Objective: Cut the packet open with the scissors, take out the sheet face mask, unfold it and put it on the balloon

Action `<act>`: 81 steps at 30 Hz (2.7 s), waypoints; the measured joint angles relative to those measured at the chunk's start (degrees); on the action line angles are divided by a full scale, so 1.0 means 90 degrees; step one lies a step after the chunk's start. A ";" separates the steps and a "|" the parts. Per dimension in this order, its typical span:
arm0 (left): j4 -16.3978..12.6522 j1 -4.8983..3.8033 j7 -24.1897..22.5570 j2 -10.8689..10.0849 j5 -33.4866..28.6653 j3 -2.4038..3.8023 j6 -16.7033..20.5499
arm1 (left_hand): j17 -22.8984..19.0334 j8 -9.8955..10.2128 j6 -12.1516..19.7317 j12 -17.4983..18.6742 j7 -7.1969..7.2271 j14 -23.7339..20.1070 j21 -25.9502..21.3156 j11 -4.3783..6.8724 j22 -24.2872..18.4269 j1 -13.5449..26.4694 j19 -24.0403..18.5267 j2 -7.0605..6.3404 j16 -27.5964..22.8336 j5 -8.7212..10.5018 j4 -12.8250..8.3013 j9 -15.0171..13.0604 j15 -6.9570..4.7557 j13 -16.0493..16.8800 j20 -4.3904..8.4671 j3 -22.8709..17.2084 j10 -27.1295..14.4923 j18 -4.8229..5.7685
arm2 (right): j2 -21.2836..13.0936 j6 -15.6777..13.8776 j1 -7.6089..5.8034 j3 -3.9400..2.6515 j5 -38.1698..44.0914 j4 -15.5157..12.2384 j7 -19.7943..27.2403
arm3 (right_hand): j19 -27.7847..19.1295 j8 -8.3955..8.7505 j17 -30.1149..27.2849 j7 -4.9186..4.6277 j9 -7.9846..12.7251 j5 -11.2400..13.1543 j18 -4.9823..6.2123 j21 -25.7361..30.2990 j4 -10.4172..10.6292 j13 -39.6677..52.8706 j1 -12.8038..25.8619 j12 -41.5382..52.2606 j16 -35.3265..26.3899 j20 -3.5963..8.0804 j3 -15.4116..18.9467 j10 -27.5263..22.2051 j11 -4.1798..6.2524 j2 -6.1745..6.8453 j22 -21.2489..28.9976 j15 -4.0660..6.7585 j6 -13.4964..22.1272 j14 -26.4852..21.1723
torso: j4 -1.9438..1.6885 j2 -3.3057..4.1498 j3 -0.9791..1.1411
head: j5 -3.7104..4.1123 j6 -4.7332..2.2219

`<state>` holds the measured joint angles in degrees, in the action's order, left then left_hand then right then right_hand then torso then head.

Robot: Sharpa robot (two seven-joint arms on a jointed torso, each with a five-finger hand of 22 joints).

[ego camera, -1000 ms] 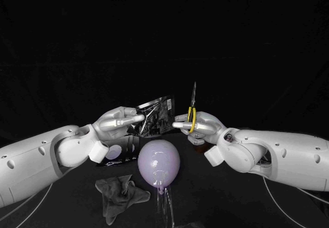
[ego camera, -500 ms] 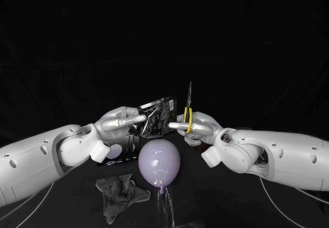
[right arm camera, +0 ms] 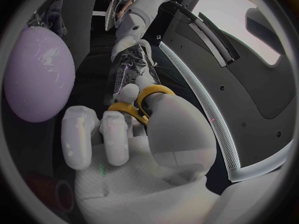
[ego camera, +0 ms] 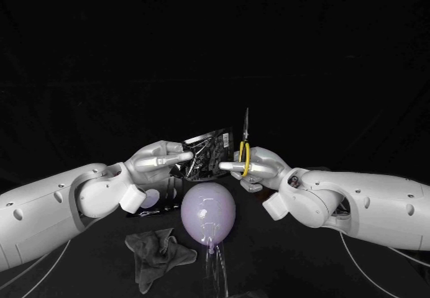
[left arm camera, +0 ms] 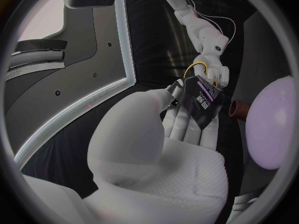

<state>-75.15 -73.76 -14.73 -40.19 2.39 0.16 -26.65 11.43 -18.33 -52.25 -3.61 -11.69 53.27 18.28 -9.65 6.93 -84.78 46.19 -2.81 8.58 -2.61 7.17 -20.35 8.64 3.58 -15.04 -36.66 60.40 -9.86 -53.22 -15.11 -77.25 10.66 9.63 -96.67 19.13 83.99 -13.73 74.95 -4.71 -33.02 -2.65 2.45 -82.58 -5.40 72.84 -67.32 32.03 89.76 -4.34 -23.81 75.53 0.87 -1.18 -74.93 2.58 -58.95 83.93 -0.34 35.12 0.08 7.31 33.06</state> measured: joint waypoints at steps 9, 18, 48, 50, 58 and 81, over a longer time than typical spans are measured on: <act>-0.0038 -0.0002 0.0038 0.0007 -0.0036 -0.0017 0.0321 | -0.0032 0.0290 0.0524 0.0000 -0.0065 -0.0007 0.0016 -0.0193 -0.0014 0.0275 -0.0057 -0.0098 -0.0077 -0.0002 0.0031 0.0086 0.0069 -0.0006 -0.0056 0.0137 -0.0265 0.0002 | -0.0011 -0.0296 0.0001 0.0001 0.0091 -0.0073 0.0010 | 0.0001 -0.0026 -0.0005 0.0015 0.0003 0.0000 -0.0033 0.0006 -0.0015 0.0000 0.0058 0.0000 -0.0018 0.0050 -0.0071 0.0010 -0.0011 -0.0058 -0.0002 0.0023 -0.0060 0.0023 | -0.0004 0.0000 -0.0002 | -0.0018 -0.0021; -0.0033 -0.0003 0.0103 0.0022 -0.0061 -0.0034 0.0607 | -0.0181 0.0685 0.1193 0.0000 0.0059 -0.0673 -0.0539 -0.0363 -0.0306 0.0790 -0.0779 -0.0960 -0.0468 -0.0007 0.0248 0.0256 0.0306 -0.0008 -0.0179 0.1040 -0.0977 0.0088 | -0.0016 -0.0615 0.0004 0.0002 0.0098 -0.0113 0.0069 | 0.0000 -0.0028 -0.0004 0.0018 0.0002 0.0000 -0.0034 0.0020 -0.0016 0.0000 0.0082 0.0000 0.0005 0.0050 -0.0105 0.0016 -0.0017 -0.0082 -0.0002 0.0022 -0.0064 0.0023 | -0.0001 0.0000 -0.0002 | -0.0027 -0.0045; -0.0063 0.0000 -0.0077 0.0133 -0.0381 -0.0151 0.1123 | -0.0696 0.1310 0.3057 0.0057 0.0330 -0.3030 -0.1471 -0.0691 -0.0513 0.2718 -0.2926 -0.0931 -0.0660 -0.0031 0.1128 0.0890 0.0656 -0.0068 -0.0194 0.4847 -0.2968 0.0612 | 0.0042 -0.1823 0.0024 -0.0020 -0.0152 -0.0090 0.0257 | 0.0001 -0.0123 -0.0005 0.0058 -0.0098 0.0000 -0.0038 0.0068 -0.0060 0.0000 0.0106 0.0000 0.0005 0.0095 -0.0148 0.0032 -0.0033 -0.0106 -0.0003 0.0067 -0.0171 0.0024 | 0.0000 0.0001 -0.0005 | -0.0063 -0.0184; -0.0070 0.0000 -0.0142 0.0133 -0.0441 -0.0152 0.1152 | -0.0696 0.1310 0.3079 0.0057 0.0309 -0.3030 -0.1470 -0.0689 -0.0513 0.2692 -0.2926 -0.0879 -0.0660 -0.0031 0.1138 0.0893 0.0656 -0.0066 -0.0193 0.4831 -0.2966 0.0612 | 0.0047 -0.1859 0.0025 -0.0020 -0.0161 -0.0067 0.0253 | 0.0001 -0.0123 -0.0005 0.0059 -0.0110 0.0000 -0.0039 0.0068 -0.0069 0.0000 0.0106 0.0000 0.0005 0.0095 -0.0157 0.0032 -0.0033 -0.0106 -0.0002 0.0066 -0.0172 0.0024 | 0.0000 0.0001 -0.0005 | -0.0068 -0.0189; -0.0078 0.0001 -0.0376 0.0131 -0.0696 -0.0152 0.1253 | -0.0648 0.1310 0.3078 0.0057 0.0309 -0.2817 -0.1470 -0.0624 -0.0504 0.2177 -0.2864 -0.0323 -0.0618 -0.0031 0.1091 0.0875 0.0607 -0.0050 -0.0183 0.4348 -0.2757 0.0612 | 0.0081 -0.1980 0.0031 -0.0021 -0.0174 0.0035 0.0218 | 0.0000 -0.0123 -0.0004 0.0063 -0.0110 0.0000 -0.0039 0.0068 -0.0080 0.0000 0.0105 0.0000 0.0005 0.0095 -0.0164 0.0032 -0.0033 -0.0105 0.0000 0.0066 -0.0176 0.0023 | 0.0000 0.0001 -0.0008 | -0.0091 -0.0214; 0.0011 0.0010 -0.0161 0.0363 -0.0840 -0.0267 0.1796 | -0.0463 0.1010 0.2430 -0.0057 0.0251 -0.1842 -0.1244 -0.0543 -0.0438 -0.0161 -0.1974 -0.0122 -0.0394 -0.0031 0.0632 0.0611 0.0474 -0.0005 -0.0185 0.3900 -0.1929 0.0510 | 0.0206 -0.2362 0.0081 -0.0062 -0.0116 -0.0035 0.0130 | 0.0002 -0.0536 -0.0004 0.0146 -0.0543 0.0026 -0.0041 0.0099 -0.0197 0.0000 0.0216 0.0000 -0.0005 0.0188 -0.0312 0.0032 -0.0034 -0.0216 -0.0002 0.0137 -0.0077 0.0000 | 0.0010 0.0005 0.0004 | -0.0113 -0.0261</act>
<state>-75.05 -73.67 -16.18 -36.92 -5.17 -2.24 -10.49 7.27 -9.24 -30.38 -4.12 -9.43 36.69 7.08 -14.53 2.99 -86.23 28.43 -3.91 5.04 -2.89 12.85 -14.85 12.91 3.54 -16.71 -1.56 43.04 -5.27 -51.36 -36.37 -76.52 10.10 8.58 -96.99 20.30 84.00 -18.56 74.91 -3.39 -37.90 -2.41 2.08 -81.69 -7.17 72.84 -65.37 32.03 89.72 -2.65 -26.62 75.82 0.56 -3.12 -74.95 3.81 -59.65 83.93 -0.24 35.17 0.11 6.30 30.72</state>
